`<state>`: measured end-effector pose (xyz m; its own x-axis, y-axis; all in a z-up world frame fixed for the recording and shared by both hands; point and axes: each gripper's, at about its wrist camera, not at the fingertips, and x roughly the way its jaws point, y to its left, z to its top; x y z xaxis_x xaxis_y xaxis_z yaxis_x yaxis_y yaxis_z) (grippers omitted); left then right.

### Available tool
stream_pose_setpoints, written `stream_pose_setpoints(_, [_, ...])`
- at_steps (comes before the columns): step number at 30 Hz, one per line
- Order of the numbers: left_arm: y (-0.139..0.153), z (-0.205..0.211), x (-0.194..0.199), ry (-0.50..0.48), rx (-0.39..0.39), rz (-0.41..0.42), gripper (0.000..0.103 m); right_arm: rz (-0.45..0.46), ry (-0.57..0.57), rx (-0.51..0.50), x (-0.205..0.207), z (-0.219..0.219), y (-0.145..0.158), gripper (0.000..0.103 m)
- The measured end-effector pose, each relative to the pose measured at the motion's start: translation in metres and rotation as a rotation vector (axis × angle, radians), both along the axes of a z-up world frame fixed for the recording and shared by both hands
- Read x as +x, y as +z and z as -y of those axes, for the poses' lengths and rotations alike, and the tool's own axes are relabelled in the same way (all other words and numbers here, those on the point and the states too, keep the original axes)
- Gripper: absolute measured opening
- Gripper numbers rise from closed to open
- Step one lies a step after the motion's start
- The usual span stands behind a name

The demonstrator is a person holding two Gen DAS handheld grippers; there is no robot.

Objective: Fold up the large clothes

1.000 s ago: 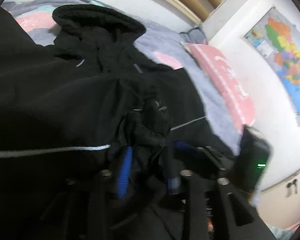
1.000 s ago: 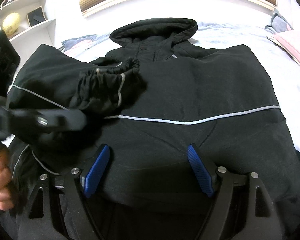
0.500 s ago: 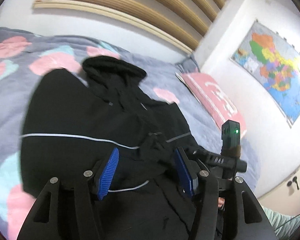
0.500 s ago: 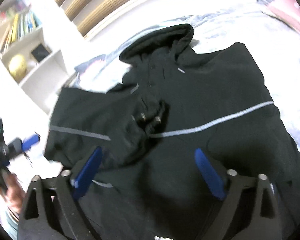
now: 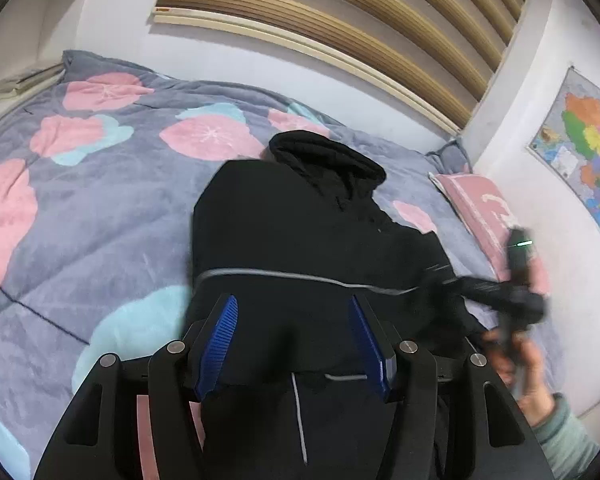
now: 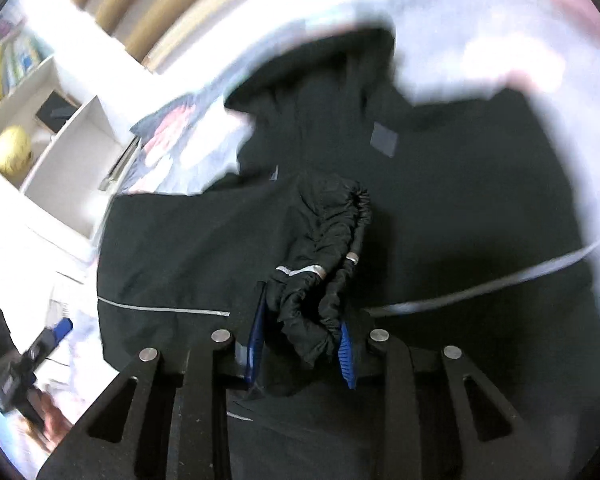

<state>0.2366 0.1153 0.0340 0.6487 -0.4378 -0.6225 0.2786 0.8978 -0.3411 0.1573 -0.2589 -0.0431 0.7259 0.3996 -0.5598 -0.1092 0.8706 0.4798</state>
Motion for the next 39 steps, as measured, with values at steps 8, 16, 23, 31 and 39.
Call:
stream_pose_setpoints(8, [-0.055, 0.060, 0.051, -0.014, 0.058, -0.119, 0.059, 0.027, -0.111, -0.352, -0.019, 0.058, 0.031, 0.035])
stream_pose_setpoints(16, [-0.105, 0.075, 0.062, 0.005, 0.105, -0.113, 0.059, -0.117, -0.112, -0.339, 0.005, 0.078, -0.097, 0.038])
stream_pose_setpoints(23, [-0.111, 0.094, 0.050, 0.001, 0.254, -0.037, 0.059, -0.119, -0.114, -0.295, -0.001, 0.086, -0.088, 0.046])
stream_pose_setpoints(31, [-0.035, 0.090, 0.042, 0.021, 0.125, 0.021, 0.066, 0.044, -0.089, -0.268, -0.024, 0.046, -0.009, 0.073])
stream_pose_setpoints(39, [-0.112, 0.095, 0.095, 0.071, 0.184, -0.091, 0.066, -0.086, 0.013, -0.406, 0.042, -0.019, -0.061, 0.076])
